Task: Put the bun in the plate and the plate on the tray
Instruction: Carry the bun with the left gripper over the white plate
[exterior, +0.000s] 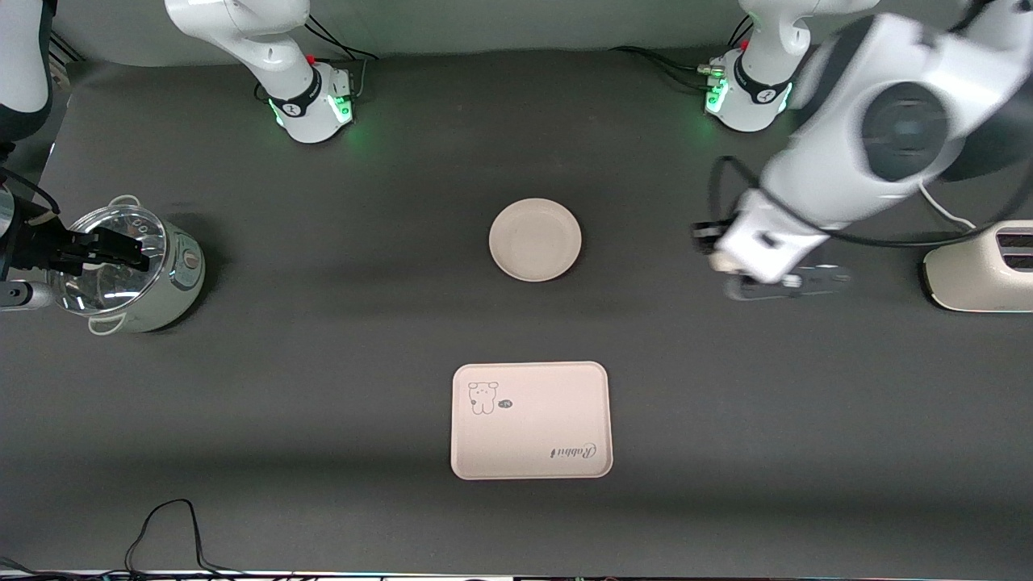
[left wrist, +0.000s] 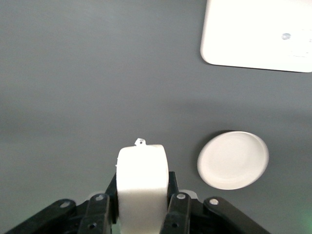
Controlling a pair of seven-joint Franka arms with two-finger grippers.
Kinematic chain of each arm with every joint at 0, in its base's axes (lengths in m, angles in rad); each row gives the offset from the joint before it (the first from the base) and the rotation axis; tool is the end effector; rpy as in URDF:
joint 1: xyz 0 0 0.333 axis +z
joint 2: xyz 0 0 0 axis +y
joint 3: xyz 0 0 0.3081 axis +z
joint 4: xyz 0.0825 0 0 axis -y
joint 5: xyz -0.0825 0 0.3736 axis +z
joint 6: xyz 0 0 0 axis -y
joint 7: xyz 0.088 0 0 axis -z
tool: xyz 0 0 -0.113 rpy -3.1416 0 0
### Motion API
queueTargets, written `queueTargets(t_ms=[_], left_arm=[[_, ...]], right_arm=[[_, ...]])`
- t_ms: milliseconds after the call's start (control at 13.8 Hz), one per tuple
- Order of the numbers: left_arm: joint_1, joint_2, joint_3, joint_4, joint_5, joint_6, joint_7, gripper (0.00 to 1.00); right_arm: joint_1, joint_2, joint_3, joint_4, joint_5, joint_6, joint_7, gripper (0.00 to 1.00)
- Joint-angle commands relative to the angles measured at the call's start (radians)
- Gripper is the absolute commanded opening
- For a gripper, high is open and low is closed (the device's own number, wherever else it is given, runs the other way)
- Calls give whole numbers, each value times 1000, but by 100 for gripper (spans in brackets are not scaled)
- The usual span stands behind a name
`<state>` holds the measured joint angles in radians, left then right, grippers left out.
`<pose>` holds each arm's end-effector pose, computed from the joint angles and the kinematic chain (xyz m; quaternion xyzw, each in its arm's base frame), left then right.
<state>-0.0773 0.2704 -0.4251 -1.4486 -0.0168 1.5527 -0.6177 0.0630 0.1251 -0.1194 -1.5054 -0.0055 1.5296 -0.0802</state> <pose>0.5452 -0.2684 0.5214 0.9936 0.0607 -0.0941 0.0164 0.5734 -0.0290 0.5677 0.9986 0.0120 -0.0506 0.0068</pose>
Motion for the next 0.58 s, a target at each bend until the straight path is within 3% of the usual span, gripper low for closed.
queueTargets(t_ms=[0, 508], left_arm=[[-109, 30, 12, -53, -17, 102, -149, 39], [-297, 45, 12, -331, -17, 397, -370, 36]], right_arm=[[5, -7, -14, -6, 10, 1, 10, 100], [5, -7, -14, -6, 10, 1, 10, 100]])
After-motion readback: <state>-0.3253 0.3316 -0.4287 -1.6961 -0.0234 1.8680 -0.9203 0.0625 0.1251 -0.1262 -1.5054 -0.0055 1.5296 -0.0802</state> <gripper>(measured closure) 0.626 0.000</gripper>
